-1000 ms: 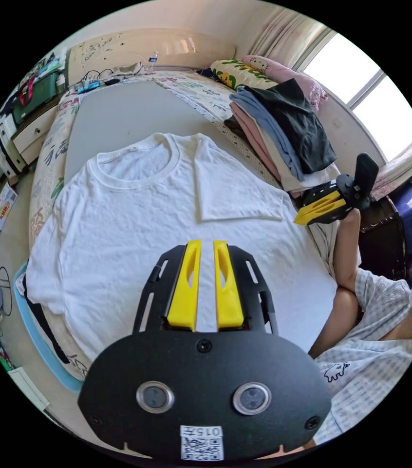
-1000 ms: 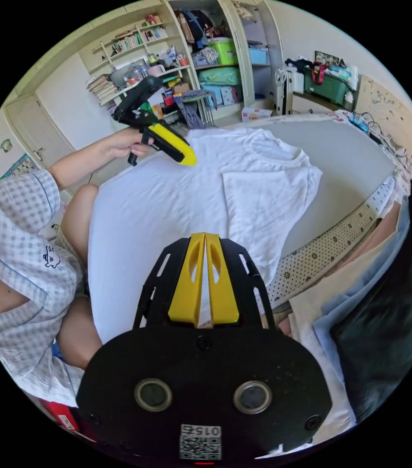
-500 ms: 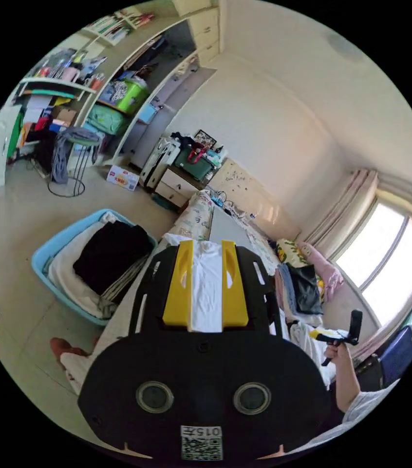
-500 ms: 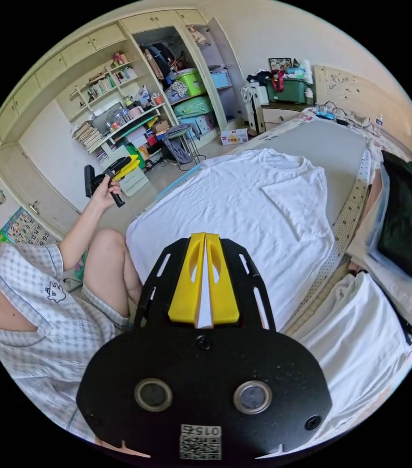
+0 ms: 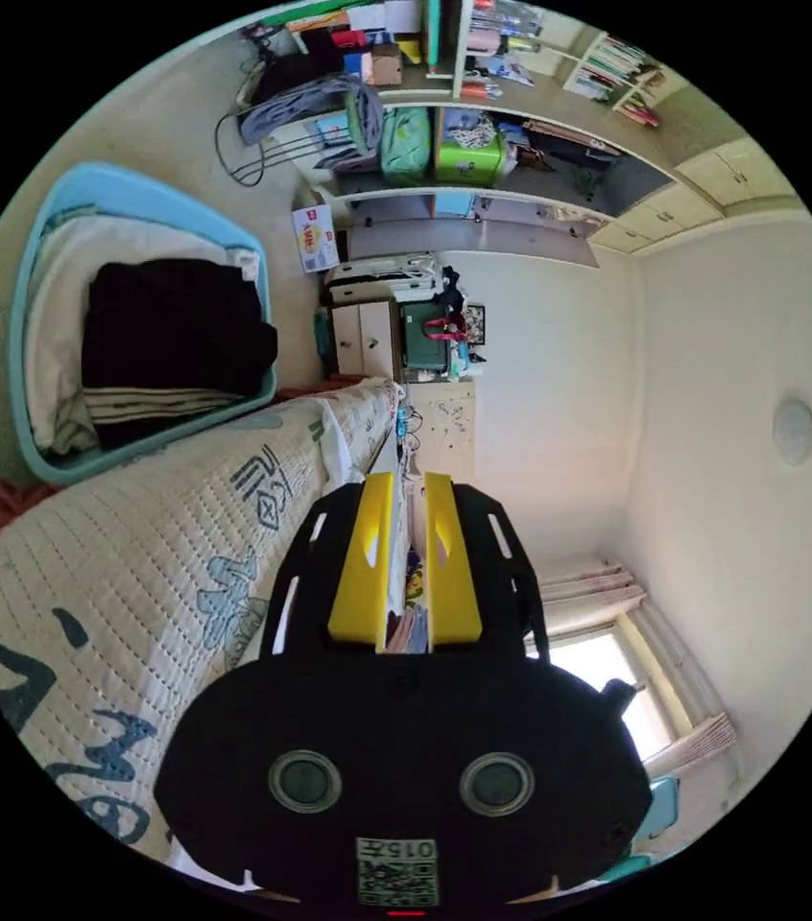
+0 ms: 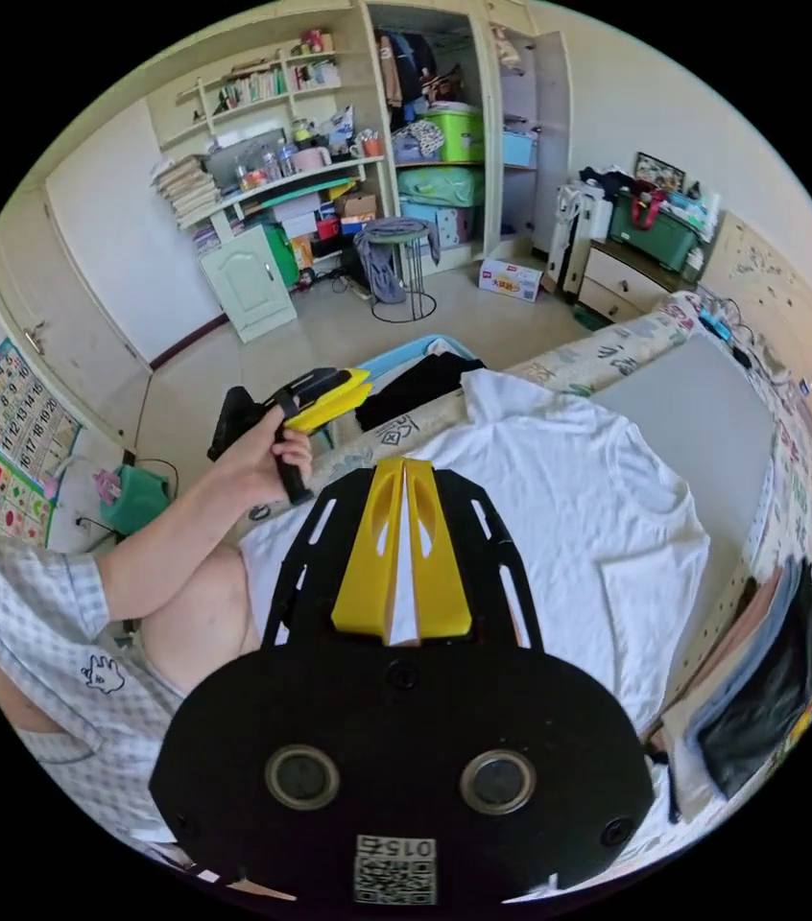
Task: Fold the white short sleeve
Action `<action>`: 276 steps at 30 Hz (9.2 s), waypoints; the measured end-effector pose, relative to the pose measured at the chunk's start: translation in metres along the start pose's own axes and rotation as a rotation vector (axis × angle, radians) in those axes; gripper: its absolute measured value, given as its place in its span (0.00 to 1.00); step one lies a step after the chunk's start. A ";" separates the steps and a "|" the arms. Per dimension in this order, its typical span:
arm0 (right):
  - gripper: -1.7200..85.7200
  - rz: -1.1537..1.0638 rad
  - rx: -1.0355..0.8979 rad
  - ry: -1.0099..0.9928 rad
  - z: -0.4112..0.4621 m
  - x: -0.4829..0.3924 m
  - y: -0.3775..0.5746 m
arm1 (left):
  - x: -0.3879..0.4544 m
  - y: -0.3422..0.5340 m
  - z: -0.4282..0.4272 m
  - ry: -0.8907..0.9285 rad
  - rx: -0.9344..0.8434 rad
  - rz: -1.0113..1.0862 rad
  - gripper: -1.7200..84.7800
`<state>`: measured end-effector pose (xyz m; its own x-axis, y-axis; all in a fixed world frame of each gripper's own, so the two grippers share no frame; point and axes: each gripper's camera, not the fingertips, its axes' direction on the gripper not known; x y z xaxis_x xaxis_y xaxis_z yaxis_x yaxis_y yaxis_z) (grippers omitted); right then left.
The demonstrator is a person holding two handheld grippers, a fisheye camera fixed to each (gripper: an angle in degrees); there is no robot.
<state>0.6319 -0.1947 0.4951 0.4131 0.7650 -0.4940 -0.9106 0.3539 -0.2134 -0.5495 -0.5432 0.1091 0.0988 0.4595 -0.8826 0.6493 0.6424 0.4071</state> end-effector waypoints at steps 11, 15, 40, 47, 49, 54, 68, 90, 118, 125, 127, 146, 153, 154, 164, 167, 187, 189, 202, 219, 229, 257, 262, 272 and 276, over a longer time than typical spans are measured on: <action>0.10 -0.116 -0.289 0.246 0.261 0.021 -0.237 | 0.019 -0.069 0.002 0.115 0.002 -0.066 0.04; 0.07 -0.081 -0.315 0.434 0.264 0.047 -0.256 | 0.038 -0.080 0.006 0.103 -0.052 -0.019 0.04; 0.01 0.341 -0.060 0.057 0.156 0.204 -0.080 | 0.043 -0.035 0.064 0.094 -0.143 0.033 0.07; 0.03 0.480 0.060 -0.040 0.116 0.227 0.098 | 0.057 0.004 0.119 0.034 -0.340 0.228 0.09; 0.04 0.479 0.054 0.003 0.115 0.231 0.133 | 0.067 0.028 0.147 -0.014 -0.448 0.354 0.10; 0.09 0.459 0.097 0.058 0.109 0.252 0.131 | 0.079 0.085 0.201 -0.239 -0.596 0.670 0.14; 0.02 0.530 -0.083 -0.042 0.231 0.337 0.067 | 0.058 0.169 0.314 -0.400 -0.853 1.102 0.15; 0.11 0.441 0.013 0.110 0.224 0.301 -0.015 | -0.017 0.243 0.251 -0.022 -0.975 1.693 0.13; 0.04 0.435 -0.126 0.183 0.382 0.212 -0.214 | -0.071 0.214 0.262 -0.177 -1.050 1.749 0.06; 0.02 0.381 -0.144 0.306 0.428 0.167 -0.246 | -0.078 0.178 0.271 -0.224 -1.064 1.672 0.01; 0.04 0.393 -0.148 0.305 0.440 0.158 -0.244 | -0.079 0.174 0.275 -0.234 -1.074 1.678 0.02; 0.17 0.726 0.063 0.286 0.340 0.290 0.093 | -0.013 0.073 0.469 -0.449 -0.787 1.193 0.17; 0.16 0.631 0.002 0.223 0.427 0.294 0.107 | -0.032 0.066 0.576 -0.561 -0.880 1.104 0.17; 0.14 0.621 0.013 0.235 0.435 0.291 0.111 | -0.036 0.069 0.587 -0.590 -0.947 1.123 0.17; 0.05 0.528 0.082 0.219 0.458 0.248 0.151 | -0.015 0.085 0.585 -0.592 -0.962 1.245 0.04; 0.04 0.512 0.152 0.239 0.423 0.220 0.172 | 0.020 0.085 0.553 -0.511 -0.898 1.283 0.03; 0.11 0.263 -0.167 -0.099 0.369 -0.241 0.544 | 0.053 0.246 0.086 -0.273 -1.364 1.350 0.08; 0.11 0.337 -0.115 -0.039 0.363 -0.230 0.564 | 0.061 0.241 0.075 -0.317 -1.269 1.351 0.09; 0.12 0.904 0.264 -0.048 0.414 -0.059 0.655 | 0.052 0.158 0.170 -0.478 -0.696 0.804 0.14; 0.02 0.807 0.218 -0.028 0.384 0.000 0.701 | 0.056 0.152 0.238 -0.457 -0.740 0.812 0.02; 0.01 0.825 0.193 -0.010 0.282 0.072 0.668 | 0.102 0.116 0.254 -0.364 -0.718 0.727 0.02; 0.09 0.666 0.336 0.367 -0.103 0.010 0.620 | 0.178 0.233 0.157 -0.340 -0.450 1.208 0.16; 0.10 0.252 0.750 0.630 -0.229 -0.176 0.567 | 0.240 0.318 0.054 -0.031 -0.173 1.458 0.11; 0.10 -0.118 0.450 0.258 -0.193 -0.271 0.343 | 0.207 0.294 0.064 -0.221 -0.197 1.255 0.12; 0.13 -0.227 0.236 0.213 -0.138 -0.285 0.243 | 0.153 0.222 0.116 -0.454 -0.196 1.010 0.14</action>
<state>0.2912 -0.4009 0.4681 0.5699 0.5328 -0.6256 -0.7582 0.6345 -0.1502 -0.3028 -0.4011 0.0374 0.8041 0.5834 -0.1146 -0.0095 0.2055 0.9786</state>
